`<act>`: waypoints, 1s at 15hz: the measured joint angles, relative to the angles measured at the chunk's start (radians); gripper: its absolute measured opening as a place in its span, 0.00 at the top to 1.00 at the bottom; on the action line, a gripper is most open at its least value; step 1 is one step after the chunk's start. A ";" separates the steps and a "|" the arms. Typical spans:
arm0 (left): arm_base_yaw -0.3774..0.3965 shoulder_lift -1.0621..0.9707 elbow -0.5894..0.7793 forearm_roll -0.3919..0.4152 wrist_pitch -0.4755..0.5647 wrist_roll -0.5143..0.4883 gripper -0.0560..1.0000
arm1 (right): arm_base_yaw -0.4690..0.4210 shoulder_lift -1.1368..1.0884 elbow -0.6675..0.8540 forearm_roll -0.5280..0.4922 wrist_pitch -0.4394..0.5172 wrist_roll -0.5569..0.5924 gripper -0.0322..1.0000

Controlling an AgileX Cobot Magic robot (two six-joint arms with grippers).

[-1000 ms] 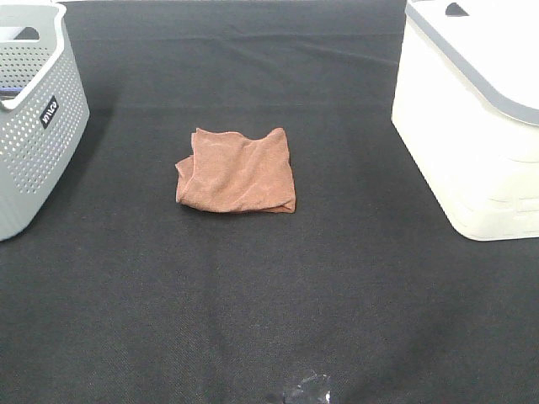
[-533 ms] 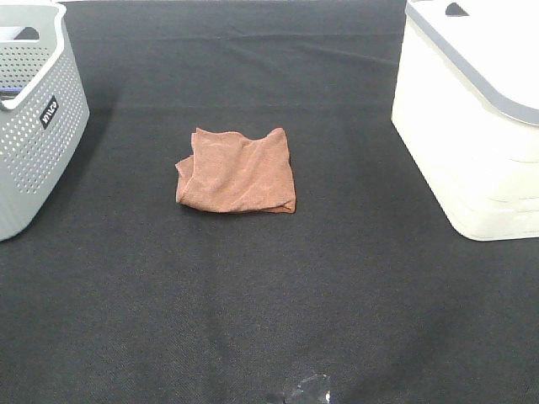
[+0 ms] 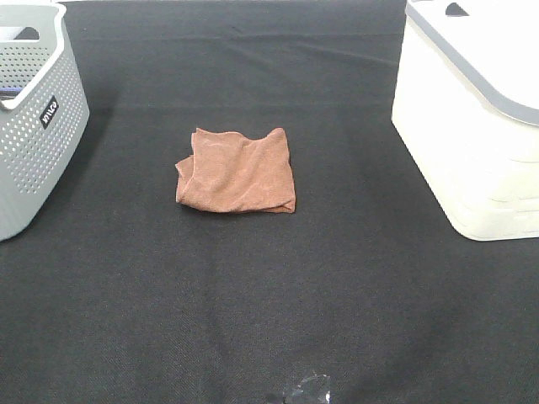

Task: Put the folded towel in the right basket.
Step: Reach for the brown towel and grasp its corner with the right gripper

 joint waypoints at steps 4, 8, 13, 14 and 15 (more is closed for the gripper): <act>0.000 0.000 0.000 0.000 0.000 0.000 0.01 | 0.000 0.000 0.000 0.002 0.000 -0.026 0.03; 0.000 0.000 0.000 0.000 0.000 0.000 0.01 | 0.000 0.000 0.000 0.002 0.000 -0.026 0.03; 0.000 0.000 0.000 0.000 0.000 0.000 0.01 | 0.000 0.000 0.000 0.003 0.000 -0.026 0.03; 0.000 0.000 0.000 0.000 0.000 0.000 0.01 | 0.000 0.000 0.000 0.003 0.000 -0.026 0.03; 0.000 0.000 0.000 0.000 0.000 0.000 0.01 | 0.000 0.000 0.000 0.003 0.000 -0.026 0.03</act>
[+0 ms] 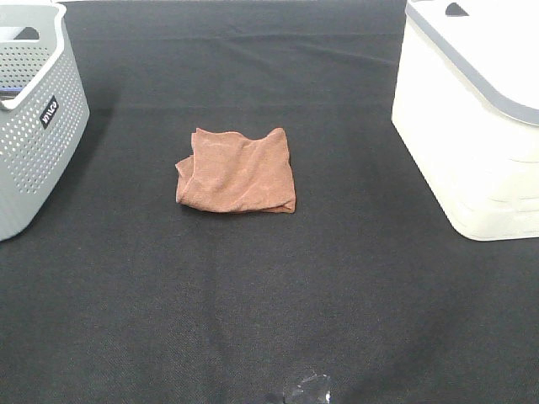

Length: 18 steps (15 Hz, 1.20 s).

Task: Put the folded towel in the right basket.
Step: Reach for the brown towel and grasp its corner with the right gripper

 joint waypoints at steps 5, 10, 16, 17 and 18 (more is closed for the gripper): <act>0.000 0.000 0.000 0.000 0.000 0.000 0.01 | 0.000 0.000 0.000 0.000 0.000 0.000 0.03; 0.000 0.000 0.000 0.000 0.000 0.007 0.01 | 0.000 0.000 0.000 0.000 0.000 0.000 0.03; 0.000 0.000 0.000 0.000 0.000 0.007 0.01 | 0.000 0.000 0.000 0.000 0.000 0.000 0.03; 0.000 0.000 0.000 0.000 0.000 0.007 0.01 | 0.000 0.000 0.000 0.000 0.000 0.000 0.03; 0.000 0.000 0.000 0.000 0.000 0.007 0.01 | 0.000 0.000 0.000 0.000 0.000 0.000 0.03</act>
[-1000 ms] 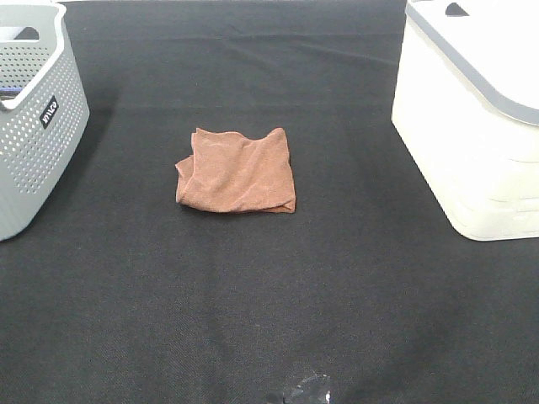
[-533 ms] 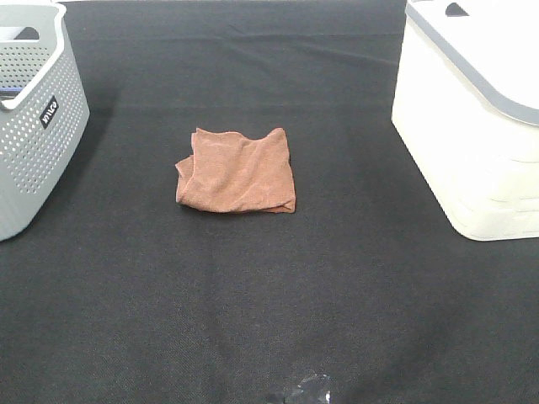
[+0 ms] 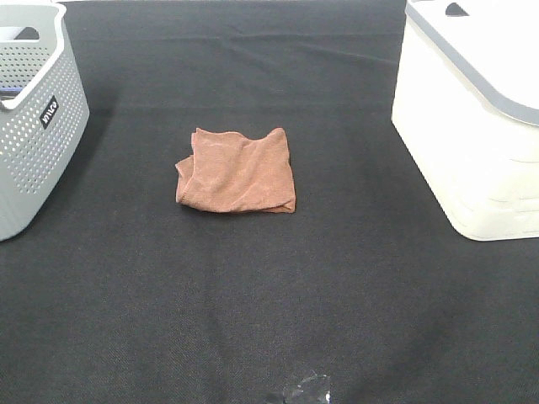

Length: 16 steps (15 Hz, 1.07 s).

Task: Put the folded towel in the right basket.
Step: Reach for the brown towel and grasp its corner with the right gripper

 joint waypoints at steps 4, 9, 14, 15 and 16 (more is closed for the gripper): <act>0.000 0.000 0.000 0.000 0.000 0.000 0.01 | 0.000 0.000 0.000 -0.002 0.000 0.000 0.03; 0.000 0.000 0.000 0.000 0.000 0.000 0.01 | 0.000 0.164 -0.074 0.019 -0.004 0.000 0.03; 0.000 0.000 0.000 0.000 0.000 0.000 0.01 | 0.000 0.805 -0.500 0.199 0.060 0.001 0.03; 0.000 0.000 0.000 0.000 0.000 0.000 0.01 | 0.000 0.887 -0.568 0.233 0.063 0.001 0.03; 0.000 0.000 0.000 0.000 0.000 0.000 0.01 | 0.000 0.960 -0.621 0.267 0.070 0.001 0.03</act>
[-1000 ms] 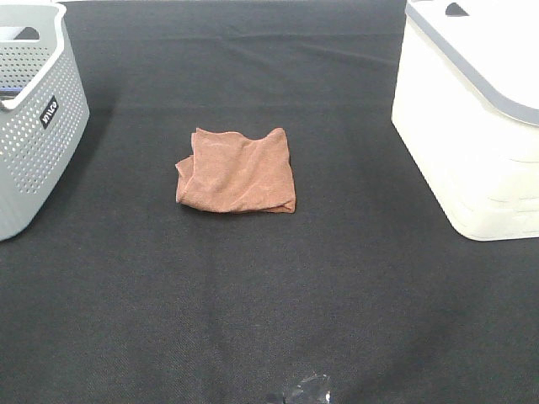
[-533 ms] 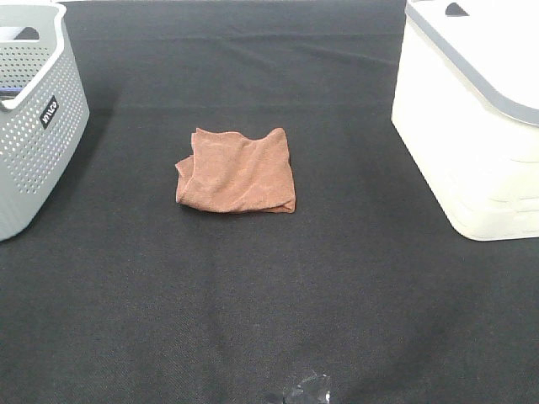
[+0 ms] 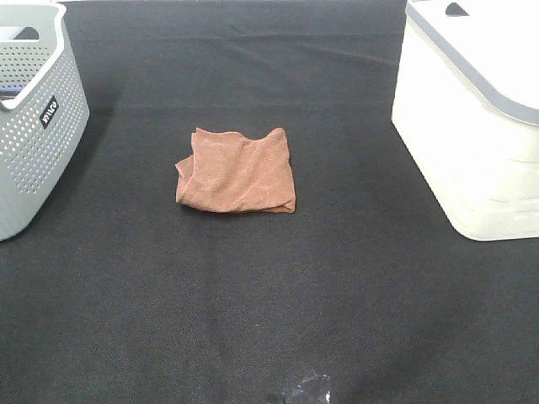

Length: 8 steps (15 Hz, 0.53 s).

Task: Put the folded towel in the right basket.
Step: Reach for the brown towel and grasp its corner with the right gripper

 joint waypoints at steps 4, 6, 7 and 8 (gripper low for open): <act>0.000 0.000 0.000 0.000 0.000 0.000 0.01 | 0.000 0.211 -0.049 0.257 0.010 -0.073 0.03; 0.000 0.000 0.000 0.000 0.000 0.000 0.01 | 0.034 0.294 -0.050 0.331 -0.028 -0.092 0.03; 0.000 0.000 0.000 0.000 0.000 0.000 0.01 | 0.092 0.338 -0.050 0.332 -0.080 -0.096 0.03; 0.000 0.000 0.000 0.000 0.000 0.000 0.01 | 0.185 0.392 -0.050 0.334 -0.151 -0.086 0.03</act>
